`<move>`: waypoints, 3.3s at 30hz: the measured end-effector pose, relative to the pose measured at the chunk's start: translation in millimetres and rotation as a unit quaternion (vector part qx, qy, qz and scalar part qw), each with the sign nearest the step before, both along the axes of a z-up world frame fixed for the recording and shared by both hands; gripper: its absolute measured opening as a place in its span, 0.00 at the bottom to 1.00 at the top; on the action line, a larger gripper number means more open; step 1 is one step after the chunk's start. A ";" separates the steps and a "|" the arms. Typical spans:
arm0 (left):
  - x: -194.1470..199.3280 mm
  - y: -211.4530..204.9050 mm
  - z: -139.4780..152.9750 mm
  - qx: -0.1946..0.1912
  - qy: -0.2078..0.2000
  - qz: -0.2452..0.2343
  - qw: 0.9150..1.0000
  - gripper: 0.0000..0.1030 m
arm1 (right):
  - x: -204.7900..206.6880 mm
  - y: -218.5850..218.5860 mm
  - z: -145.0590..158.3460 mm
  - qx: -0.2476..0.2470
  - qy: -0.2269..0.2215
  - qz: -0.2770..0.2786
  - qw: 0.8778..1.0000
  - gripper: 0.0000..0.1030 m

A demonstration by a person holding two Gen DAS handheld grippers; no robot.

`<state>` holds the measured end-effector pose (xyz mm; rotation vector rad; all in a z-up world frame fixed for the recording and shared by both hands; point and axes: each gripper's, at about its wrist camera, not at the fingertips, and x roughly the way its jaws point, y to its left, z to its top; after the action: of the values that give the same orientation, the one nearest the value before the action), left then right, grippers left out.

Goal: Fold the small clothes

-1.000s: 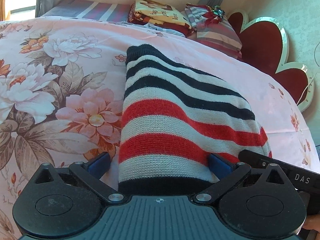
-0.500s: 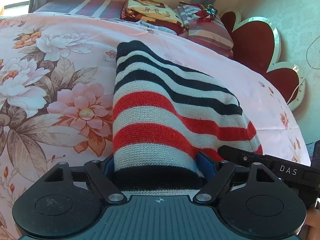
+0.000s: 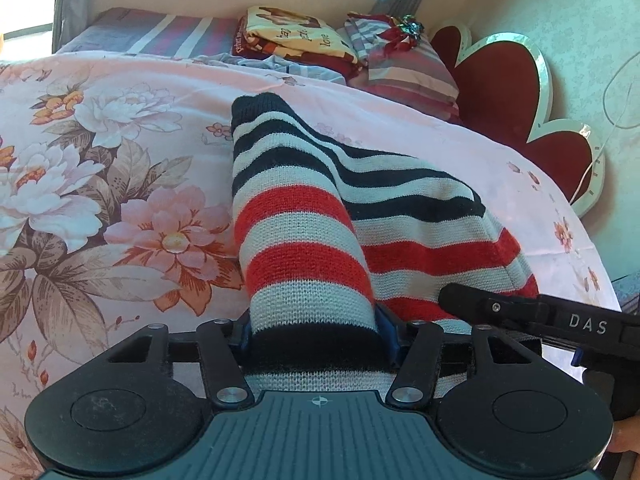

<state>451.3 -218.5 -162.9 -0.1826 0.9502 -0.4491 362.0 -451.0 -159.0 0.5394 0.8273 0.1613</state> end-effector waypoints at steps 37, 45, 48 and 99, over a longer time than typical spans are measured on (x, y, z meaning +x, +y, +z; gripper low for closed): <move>33.7 427.4 11.4 0.031 -0.059 0.089 0.994 0.52 | 64.0 380.3 2.8 0.085 -0.031 0.086 0.992 0.32; 27.3 452.8 -30.5 0.024 -0.070 0.135 0.988 0.71 | 78.7 377.3 -31.9 0.051 0.013 0.053 0.997 0.32; 17.9 451.1 -20.9 0.034 -0.090 0.139 0.986 0.71 | 79.9 380.7 -18.4 0.043 -0.001 0.046 0.998 0.32; -44.6 439.5 -25.1 0.109 -0.049 0.087 0.989 1.00 | -49.7 449.2 -1.4 -0.170 -0.023 -0.016 0.985 0.42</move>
<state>406.7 221.1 -188.0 -0.0433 0.8714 -0.1890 312.2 -1.8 -160.3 0.2276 0.7804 0.0012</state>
